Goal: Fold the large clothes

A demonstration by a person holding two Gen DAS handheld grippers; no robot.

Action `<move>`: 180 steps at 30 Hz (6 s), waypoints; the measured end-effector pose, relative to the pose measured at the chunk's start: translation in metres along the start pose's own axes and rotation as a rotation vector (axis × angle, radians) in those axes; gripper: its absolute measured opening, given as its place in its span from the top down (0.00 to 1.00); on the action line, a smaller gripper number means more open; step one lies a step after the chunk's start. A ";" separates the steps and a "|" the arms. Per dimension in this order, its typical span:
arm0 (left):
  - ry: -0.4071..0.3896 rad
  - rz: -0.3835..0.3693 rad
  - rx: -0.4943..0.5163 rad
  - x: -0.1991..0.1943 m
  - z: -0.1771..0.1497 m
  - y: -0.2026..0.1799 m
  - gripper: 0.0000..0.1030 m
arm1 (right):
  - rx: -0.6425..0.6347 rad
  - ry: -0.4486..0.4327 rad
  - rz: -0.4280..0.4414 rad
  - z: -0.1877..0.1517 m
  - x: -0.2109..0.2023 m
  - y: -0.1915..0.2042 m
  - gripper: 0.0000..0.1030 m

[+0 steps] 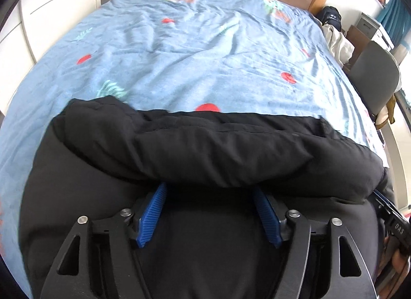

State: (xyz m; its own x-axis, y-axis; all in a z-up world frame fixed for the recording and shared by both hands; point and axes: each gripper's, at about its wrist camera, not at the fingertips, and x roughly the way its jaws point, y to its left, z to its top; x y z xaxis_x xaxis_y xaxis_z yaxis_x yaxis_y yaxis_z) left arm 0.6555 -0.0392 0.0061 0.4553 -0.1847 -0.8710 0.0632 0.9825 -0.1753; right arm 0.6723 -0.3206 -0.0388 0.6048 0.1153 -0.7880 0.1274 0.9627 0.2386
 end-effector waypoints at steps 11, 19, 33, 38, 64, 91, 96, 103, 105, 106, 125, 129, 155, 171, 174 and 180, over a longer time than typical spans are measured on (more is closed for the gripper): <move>-0.065 0.178 -0.012 -0.044 -0.016 0.053 0.29 | 0.060 -0.021 -0.208 -0.020 -0.060 -0.089 0.26; -0.161 -0.022 -0.067 -0.082 -0.056 0.035 0.28 | -0.050 -0.105 -0.040 -0.049 -0.102 -0.017 0.24; -0.238 0.080 -0.007 -0.073 -0.104 0.033 0.27 | -0.041 -0.053 -0.082 -0.083 -0.063 -0.017 0.19; -0.265 0.088 -0.013 -0.078 -0.111 0.036 0.27 | -0.035 -0.058 -0.160 -0.085 -0.073 -0.027 0.19; -0.329 0.128 0.049 -0.101 -0.156 0.041 0.26 | -0.185 -0.142 -0.029 -0.134 -0.106 0.052 0.19; -0.291 0.200 0.055 -0.103 -0.163 0.038 0.18 | -0.111 -0.091 -0.147 -0.149 -0.128 -0.008 0.19; -0.276 0.221 0.062 -0.111 -0.168 0.040 0.18 | -0.099 -0.079 -0.169 -0.157 -0.144 -0.019 0.19; -0.265 0.244 0.072 -0.131 -0.178 0.045 0.18 | -0.087 -0.083 -0.189 -0.172 -0.177 -0.030 0.19; -0.263 0.252 0.074 -0.140 -0.184 0.049 0.18 | -0.078 -0.088 -0.190 -0.176 -0.187 -0.034 0.19; -0.263 0.253 0.072 -0.143 -0.185 0.052 0.18 | -0.070 -0.091 -0.188 -0.178 -0.194 -0.036 0.19; -0.151 -0.085 -0.270 -0.183 -0.240 0.183 0.16 | 0.108 -0.143 -0.039 -0.198 -0.249 -0.069 0.06; -0.132 -0.142 -0.377 -0.177 -0.243 0.211 0.15 | 0.201 -0.111 0.039 -0.201 -0.232 -0.086 0.05; 0.057 -0.528 -0.441 -0.034 -0.165 0.195 0.01 | 0.525 0.065 0.509 -0.195 -0.062 -0.114 0.00; 0.123 -0.744 -0.440 -0.006 -0.174 0.169 0.01 | 0.480 0.111 0.593 -0.180 -0.029 -0.081 0.00; 0.096 -0.728 -0.440 -0.011 -0.173 0.165 0.03 | 0.479 0.126 0.568 -0.180 -0.031 -0.076 0.00; 0.043 -0.755 -0.415 -0.037 -0.172 0.156 0.50 | 0.442 0.084 0.580 -0.162 -0.055 -0.058 0.50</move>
State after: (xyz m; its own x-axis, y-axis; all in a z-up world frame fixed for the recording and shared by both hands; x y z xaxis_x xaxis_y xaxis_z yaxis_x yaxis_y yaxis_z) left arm 0.4953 0.1168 -0.0677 0.3872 -0.7937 -0.4691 0.0019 0.5095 -0.8605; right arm 0.5041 -0.3426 -0.1016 0.6111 0.6117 -0.5024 0.1215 0.5547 0.8232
